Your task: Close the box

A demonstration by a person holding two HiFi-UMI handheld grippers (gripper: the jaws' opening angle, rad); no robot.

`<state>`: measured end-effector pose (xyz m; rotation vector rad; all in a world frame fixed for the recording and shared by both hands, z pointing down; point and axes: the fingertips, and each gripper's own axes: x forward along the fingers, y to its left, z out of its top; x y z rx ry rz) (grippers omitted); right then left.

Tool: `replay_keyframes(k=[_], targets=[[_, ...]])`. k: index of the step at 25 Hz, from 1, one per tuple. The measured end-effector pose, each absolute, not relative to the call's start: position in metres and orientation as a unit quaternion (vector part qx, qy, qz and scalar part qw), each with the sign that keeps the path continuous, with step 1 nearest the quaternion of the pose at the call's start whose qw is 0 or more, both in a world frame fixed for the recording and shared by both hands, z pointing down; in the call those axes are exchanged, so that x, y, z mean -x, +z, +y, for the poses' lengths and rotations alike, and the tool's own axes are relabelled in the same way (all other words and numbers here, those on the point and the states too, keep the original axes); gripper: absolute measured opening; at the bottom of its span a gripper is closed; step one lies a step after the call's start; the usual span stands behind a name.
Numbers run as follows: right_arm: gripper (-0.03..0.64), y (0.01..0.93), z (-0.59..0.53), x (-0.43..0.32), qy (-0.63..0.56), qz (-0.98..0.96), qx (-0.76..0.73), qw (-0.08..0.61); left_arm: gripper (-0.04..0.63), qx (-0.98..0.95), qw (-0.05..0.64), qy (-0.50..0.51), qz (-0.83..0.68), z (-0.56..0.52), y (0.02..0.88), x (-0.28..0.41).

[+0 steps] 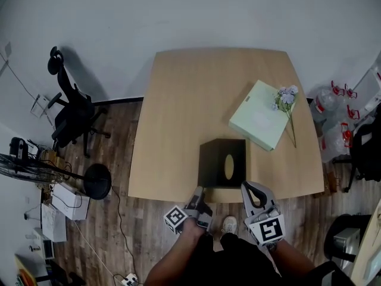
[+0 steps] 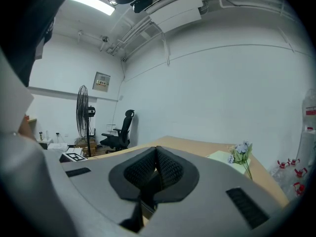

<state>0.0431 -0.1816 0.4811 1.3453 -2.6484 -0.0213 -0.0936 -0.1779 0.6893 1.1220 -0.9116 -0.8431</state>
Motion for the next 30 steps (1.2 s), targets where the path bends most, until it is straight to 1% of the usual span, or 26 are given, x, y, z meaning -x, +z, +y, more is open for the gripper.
replay_keyframes(k=[4,8,13,18,23,25,30], targets=[[0.012,0.482,-0.181,-0.045,-0.01,-0.886,-0.455,0.087,0.316,-0.497,0.685,-0.356,-0.397,-0.183,0.698,0.082],[0.012,0.492,-0.18,-0.05,0.001,-0.882,-0.459,0.107,0.308,-0.492,0.684,-0.363,-0.397,-0.191,0.704,0.081],[0.012,0.479,-0.189,-0.045,-0.016,-0.883,-0.463,0.08,0.29,-0.501,0.678,-0.357,-0.403,-0.2,0.702,0.081],[0.012,0.48,-0.191,-0.046,-0.019,-0.881,-0.465,0.087,0.285,-0.499,0.677,-0.364,-0.399,-0.205,0.702,0.083],[0.012,0.48,-0.191,-0.042,-0.02,-0.881,-0.464,0.09,0.237,-0.506,0.678,-0.347,-0.405,-0.203,0.705,0.082],[0.012,0.481,-0.19,-0.041,-0.02,-0.882,-0.463,0.092,0.193,-0.505,0.678,-0.335,-0.416,-0.201,0.71,0.083],[0.012,0.481,-0.192,-0.041,-0.021,-0.883,-0.459,0.092,0.172,-0.505,0.673,-0.331,-0.427,-0.2,0.71,0.085]])
